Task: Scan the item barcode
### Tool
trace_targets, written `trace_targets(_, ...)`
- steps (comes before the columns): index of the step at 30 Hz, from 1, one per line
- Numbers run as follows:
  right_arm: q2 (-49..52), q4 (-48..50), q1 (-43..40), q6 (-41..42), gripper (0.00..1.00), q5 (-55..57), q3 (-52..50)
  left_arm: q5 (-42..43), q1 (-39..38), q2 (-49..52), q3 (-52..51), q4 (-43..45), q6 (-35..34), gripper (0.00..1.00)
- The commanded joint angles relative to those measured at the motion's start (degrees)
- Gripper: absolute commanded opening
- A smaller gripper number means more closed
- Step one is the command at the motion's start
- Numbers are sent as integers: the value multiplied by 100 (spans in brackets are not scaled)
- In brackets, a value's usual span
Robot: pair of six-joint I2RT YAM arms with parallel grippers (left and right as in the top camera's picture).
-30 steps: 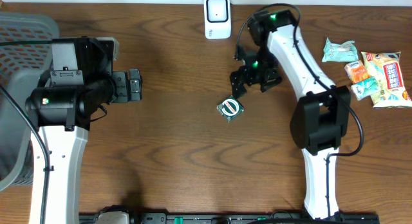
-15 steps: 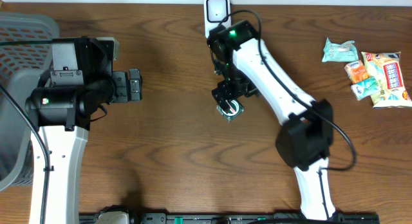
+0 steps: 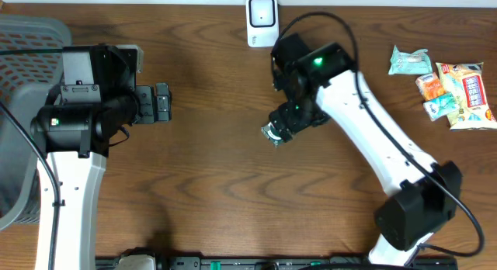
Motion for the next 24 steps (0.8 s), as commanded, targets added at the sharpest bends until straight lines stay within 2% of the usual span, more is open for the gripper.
trace_targets(1,76,588,-9,-48,99,59,-509,-33,31,17,42,-13,59,98)
trace_targets(7,87,1937,13,-72,99,61,-1119,-33,31,17,42,-13,59,98)
trace_targets(10,90,2380,11,-573,99,61,-1381,-33,31,17,42,-13,59,98)
trace_targets(16,92,2887,13,-1451,99,2,-1932,-33,31,17,42,-13,59,98)
trace_targets(24,92,3165,42,-1458,99,-459,-2081,-33,31,17,42,-13,59,98)
